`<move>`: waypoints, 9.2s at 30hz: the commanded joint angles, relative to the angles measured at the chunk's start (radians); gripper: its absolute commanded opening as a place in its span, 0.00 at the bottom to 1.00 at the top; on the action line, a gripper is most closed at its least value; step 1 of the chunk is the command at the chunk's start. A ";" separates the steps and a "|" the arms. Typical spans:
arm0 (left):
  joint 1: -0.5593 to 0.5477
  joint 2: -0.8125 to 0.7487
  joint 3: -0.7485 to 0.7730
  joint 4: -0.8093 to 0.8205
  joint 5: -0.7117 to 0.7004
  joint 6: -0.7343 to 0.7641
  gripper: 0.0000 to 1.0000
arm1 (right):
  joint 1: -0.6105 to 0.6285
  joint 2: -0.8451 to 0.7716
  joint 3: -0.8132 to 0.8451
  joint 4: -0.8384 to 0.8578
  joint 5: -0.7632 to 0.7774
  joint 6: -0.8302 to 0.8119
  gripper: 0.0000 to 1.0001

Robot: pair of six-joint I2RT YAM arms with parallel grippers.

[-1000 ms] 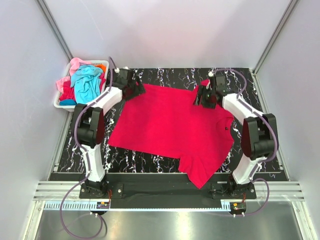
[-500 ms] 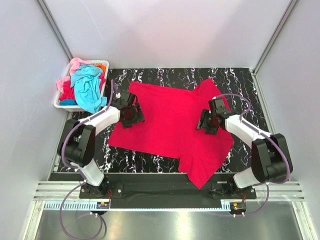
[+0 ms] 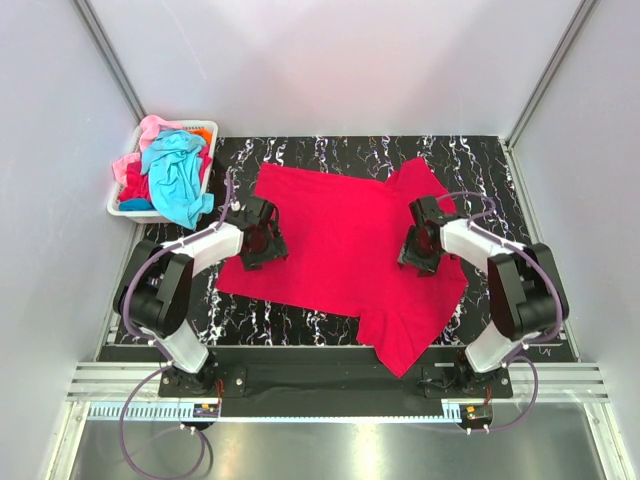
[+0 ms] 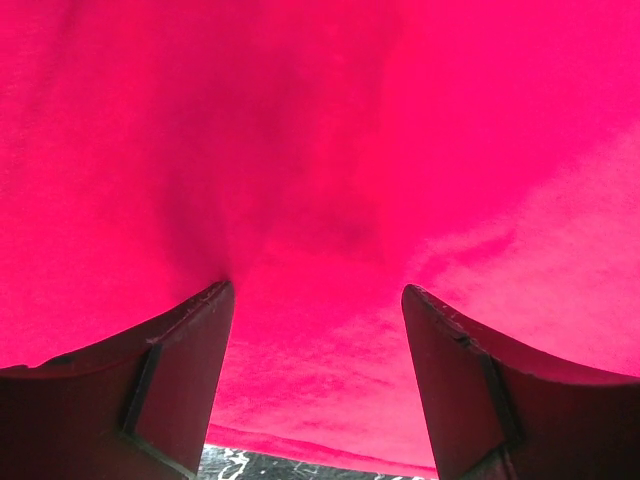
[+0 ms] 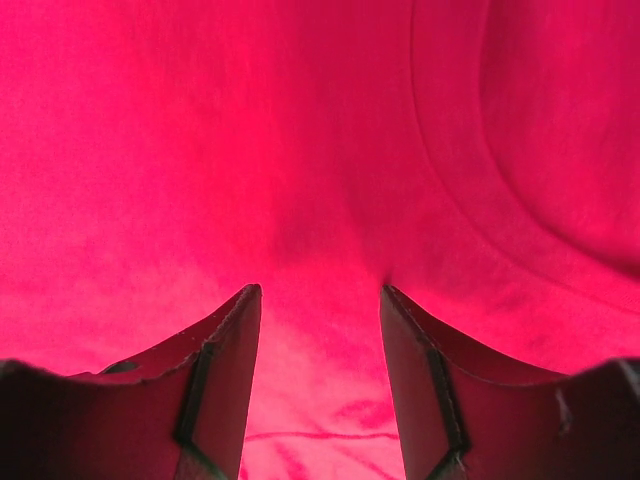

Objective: Fold and stack the t-shirts
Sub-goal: Flatten the tshirt out, then fold the tshirt

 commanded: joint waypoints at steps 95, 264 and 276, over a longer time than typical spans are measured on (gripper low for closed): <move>0.243 0.456 0.791 -0.154 -0.274 -0.154 0.49 | -0.202 0.323 0.702 0.142 -0.255 -0.262 0.72; 0.309 0.398 0.761 0.052 -0.147 0.013 0.00 | -0.257 0.805 1.483 -0.014 -0.272 -0.318 0.00; 0.308 0.269 0.601 0.056 -0.178 -0.016 0.00 | -0.259 0.552 1.162 -0.019 -0.189 -0.316 0.00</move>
